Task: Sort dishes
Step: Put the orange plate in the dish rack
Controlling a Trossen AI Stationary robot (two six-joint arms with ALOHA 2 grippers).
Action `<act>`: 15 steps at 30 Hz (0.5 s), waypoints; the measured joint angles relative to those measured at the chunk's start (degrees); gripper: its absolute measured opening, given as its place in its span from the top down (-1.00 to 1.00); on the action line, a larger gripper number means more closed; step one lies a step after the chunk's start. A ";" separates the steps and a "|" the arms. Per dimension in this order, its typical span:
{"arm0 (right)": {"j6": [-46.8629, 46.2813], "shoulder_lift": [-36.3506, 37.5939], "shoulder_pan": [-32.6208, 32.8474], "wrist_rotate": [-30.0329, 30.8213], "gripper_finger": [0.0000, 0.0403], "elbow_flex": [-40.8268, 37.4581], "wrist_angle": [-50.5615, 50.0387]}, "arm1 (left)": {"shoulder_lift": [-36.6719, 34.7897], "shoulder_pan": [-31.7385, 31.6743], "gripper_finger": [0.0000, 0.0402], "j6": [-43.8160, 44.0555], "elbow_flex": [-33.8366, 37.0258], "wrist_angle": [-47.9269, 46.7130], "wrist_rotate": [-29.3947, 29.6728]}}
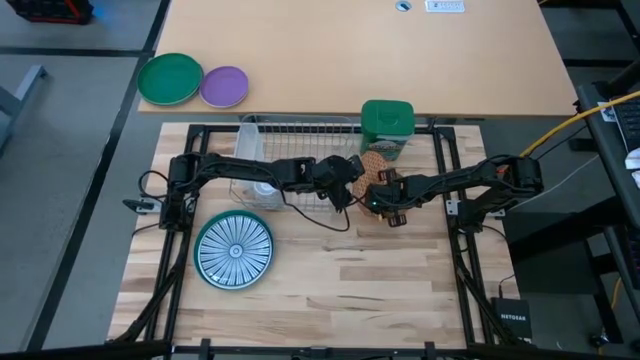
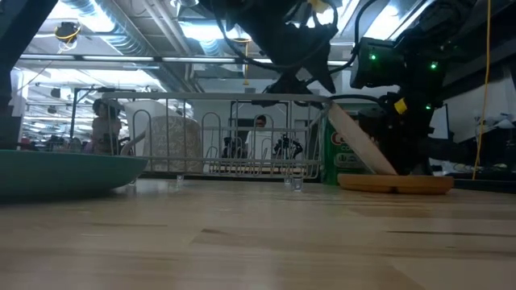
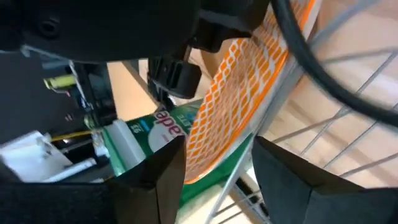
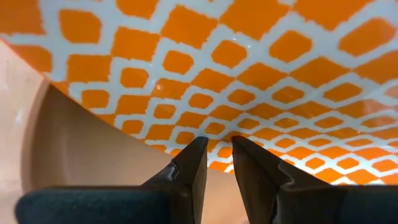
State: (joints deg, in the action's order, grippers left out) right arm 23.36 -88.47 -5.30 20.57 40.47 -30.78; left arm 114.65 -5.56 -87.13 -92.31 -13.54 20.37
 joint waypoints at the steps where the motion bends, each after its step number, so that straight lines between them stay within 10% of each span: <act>1: 0.49 0.00 0.02 0.15 0.56 0.00 0.04 | 0.00 0.00 0.13 -1.04 0.00 -0.35 -0.78; 15: 2.31 0.00 0.02 3.05 0.57 0.08 2.13 | 1.22 -0.15 0.18 -5.89 0.00 -1.07 -8.10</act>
State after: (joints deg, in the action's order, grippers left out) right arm 25.68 -88.47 -5.28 23.62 40.55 -28.65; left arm 115.87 -5.71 -93.02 -92.31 -14.61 12.27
